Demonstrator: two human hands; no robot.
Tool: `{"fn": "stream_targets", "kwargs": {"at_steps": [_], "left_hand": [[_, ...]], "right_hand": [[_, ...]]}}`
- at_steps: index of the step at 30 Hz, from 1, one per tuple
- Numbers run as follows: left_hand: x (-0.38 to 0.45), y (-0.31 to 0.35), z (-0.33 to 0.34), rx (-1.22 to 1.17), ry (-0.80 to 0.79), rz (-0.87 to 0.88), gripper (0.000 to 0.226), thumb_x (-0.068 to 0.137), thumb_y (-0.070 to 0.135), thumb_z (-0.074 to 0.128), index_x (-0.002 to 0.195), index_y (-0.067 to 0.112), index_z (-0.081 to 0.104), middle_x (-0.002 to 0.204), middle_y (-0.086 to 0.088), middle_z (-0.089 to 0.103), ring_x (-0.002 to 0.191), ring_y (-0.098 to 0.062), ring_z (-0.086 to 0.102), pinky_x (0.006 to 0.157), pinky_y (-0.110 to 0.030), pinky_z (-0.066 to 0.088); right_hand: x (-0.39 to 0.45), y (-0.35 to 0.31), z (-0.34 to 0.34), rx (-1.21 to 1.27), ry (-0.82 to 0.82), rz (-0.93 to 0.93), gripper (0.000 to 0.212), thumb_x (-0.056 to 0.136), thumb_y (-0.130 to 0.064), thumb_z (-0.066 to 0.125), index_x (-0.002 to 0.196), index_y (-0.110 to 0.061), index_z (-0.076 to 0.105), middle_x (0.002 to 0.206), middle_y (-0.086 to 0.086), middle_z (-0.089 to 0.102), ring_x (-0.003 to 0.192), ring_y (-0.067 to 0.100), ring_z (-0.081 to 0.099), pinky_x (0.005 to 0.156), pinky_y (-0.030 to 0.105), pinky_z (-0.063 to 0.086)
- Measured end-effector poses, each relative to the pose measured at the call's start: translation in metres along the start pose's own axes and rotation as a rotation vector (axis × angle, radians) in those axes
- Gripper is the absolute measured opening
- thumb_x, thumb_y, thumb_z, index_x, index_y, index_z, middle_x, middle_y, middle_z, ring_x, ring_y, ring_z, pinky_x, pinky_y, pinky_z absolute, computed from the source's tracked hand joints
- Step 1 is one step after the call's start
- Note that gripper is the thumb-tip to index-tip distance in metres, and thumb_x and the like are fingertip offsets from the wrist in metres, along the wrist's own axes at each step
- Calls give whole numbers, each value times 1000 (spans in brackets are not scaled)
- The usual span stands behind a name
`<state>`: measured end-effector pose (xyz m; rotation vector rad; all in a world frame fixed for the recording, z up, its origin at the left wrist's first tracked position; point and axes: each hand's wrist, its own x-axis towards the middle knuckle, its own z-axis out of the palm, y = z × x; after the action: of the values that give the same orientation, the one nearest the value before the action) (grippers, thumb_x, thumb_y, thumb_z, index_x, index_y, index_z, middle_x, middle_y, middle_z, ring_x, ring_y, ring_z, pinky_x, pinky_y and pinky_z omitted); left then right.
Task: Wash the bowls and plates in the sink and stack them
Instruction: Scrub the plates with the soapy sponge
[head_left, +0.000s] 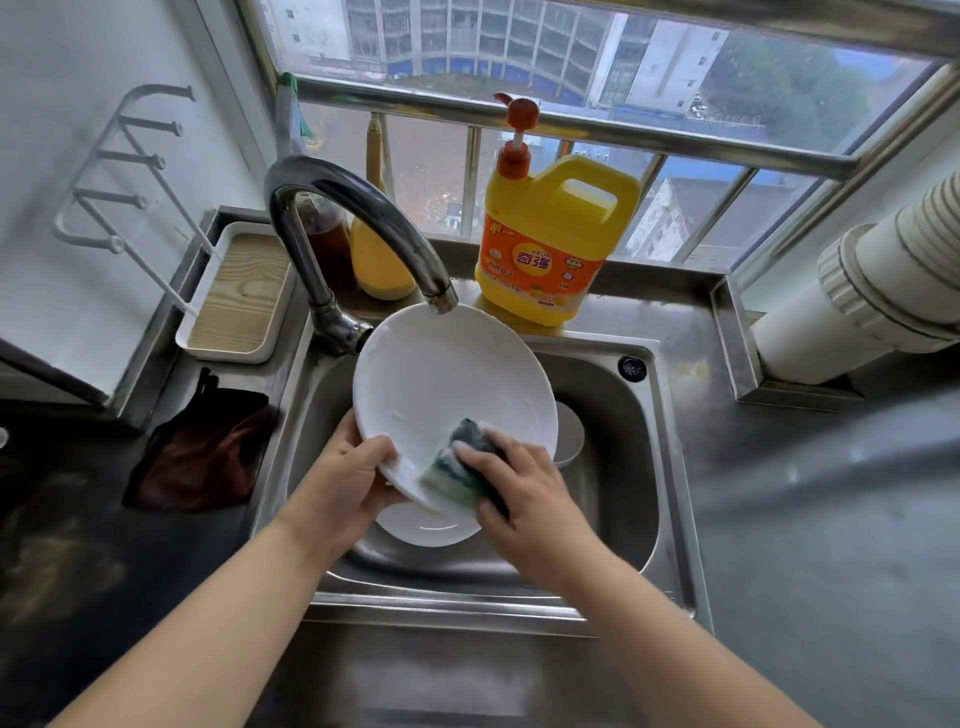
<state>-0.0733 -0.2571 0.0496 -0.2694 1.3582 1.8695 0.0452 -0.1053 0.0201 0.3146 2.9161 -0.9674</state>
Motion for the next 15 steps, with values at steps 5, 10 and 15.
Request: {"fn": "stream_targets", "kwargs": {"at_steps": [5, 10, 15], "left_hand": [[-1, 7, -4, 56, -38, -64, 49, 90, -9, 35, 111, 28, 57, 111, -9, 62, 97, -30, 59, 59, -38, 59], [3, 2, 6, 44, -50, -50, 49, 89, -11, 34, 111, 27, 57, 108, -12, 64, 91, -30, 62, 60, -44, 60], [1, 3, -5, 72, -55, -84, 48, 89, -9, 34, 111, 26, 58, 110, -13, 64, 95, -31, 61, 61, -40, 58]], "right_hand": [[16, 34, -22, -147, 47, 249, 58, 88, -24, 50, 143, -36, 37, 155, -7, 23, 132, 25, 26, 110, 33, 17], [10, -16, -2, 120, 46, 74, 57, 89, -24, 52, 143, -36, 37, 155, -5, 23, 130, 19, 24, 107, 21, 14], [7, 6, -4, 104, 36, -22, 53, 82, -32, 48, 135, -35, 50, 150, -6, 35, 125, 22, 35, 107, 27, 22]]}}
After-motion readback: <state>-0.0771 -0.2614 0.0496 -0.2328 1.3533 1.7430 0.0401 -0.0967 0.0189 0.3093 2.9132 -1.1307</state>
